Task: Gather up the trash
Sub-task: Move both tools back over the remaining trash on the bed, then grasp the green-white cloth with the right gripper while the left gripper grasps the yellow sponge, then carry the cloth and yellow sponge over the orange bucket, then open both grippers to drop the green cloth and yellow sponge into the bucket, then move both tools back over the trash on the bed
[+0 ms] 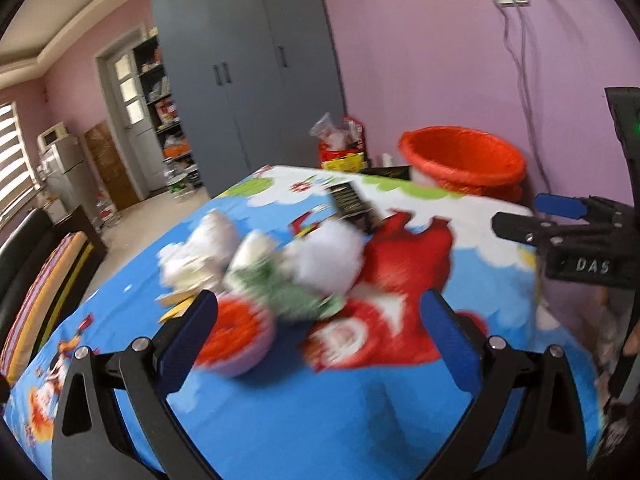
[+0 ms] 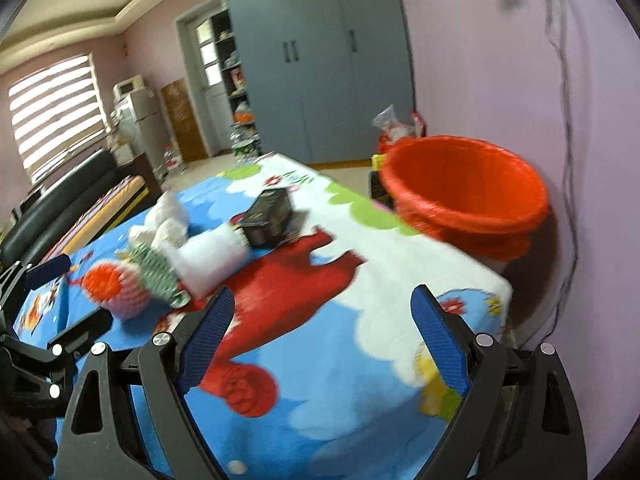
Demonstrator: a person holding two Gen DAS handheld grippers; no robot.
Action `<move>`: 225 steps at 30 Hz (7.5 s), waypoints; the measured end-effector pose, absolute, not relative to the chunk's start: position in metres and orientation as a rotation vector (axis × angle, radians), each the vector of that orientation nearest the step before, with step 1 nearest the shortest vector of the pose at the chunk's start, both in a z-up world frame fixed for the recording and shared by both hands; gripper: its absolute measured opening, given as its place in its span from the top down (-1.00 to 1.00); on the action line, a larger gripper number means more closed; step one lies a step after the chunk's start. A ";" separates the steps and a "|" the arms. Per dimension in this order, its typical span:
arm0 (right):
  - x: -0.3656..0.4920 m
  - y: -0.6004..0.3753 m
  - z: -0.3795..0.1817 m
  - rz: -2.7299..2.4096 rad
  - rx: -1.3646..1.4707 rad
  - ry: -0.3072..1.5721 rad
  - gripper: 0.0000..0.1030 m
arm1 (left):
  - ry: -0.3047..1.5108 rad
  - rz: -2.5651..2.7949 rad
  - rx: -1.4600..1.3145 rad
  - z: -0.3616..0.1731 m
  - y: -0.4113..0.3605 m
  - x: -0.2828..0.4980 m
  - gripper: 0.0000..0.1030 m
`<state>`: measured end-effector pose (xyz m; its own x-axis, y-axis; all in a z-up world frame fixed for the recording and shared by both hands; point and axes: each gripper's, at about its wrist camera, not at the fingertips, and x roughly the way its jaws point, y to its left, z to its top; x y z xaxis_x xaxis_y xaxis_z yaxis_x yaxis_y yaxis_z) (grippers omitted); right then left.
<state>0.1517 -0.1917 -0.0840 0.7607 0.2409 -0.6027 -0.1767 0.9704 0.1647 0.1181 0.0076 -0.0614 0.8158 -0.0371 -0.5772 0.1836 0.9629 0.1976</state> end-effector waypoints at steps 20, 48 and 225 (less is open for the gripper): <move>0.159 -0.052 -0.111 0.515 -0.080 0.751 -0.44 | 0.707 0.175 0.150 -0.092 0.191 0.130 -0.69; 0.231 -0.016 -0.134 0.631 -0.047 0.890 0.26 | 0.913 -0.105 0.131 -0.140 0.169 0.251 0.12; 0.197 -0.061 -0.076 0.426 -0.071 0.621 -0.46 | 0.676 0.176 -0.096 -0.093 0.182 0.189 -0.90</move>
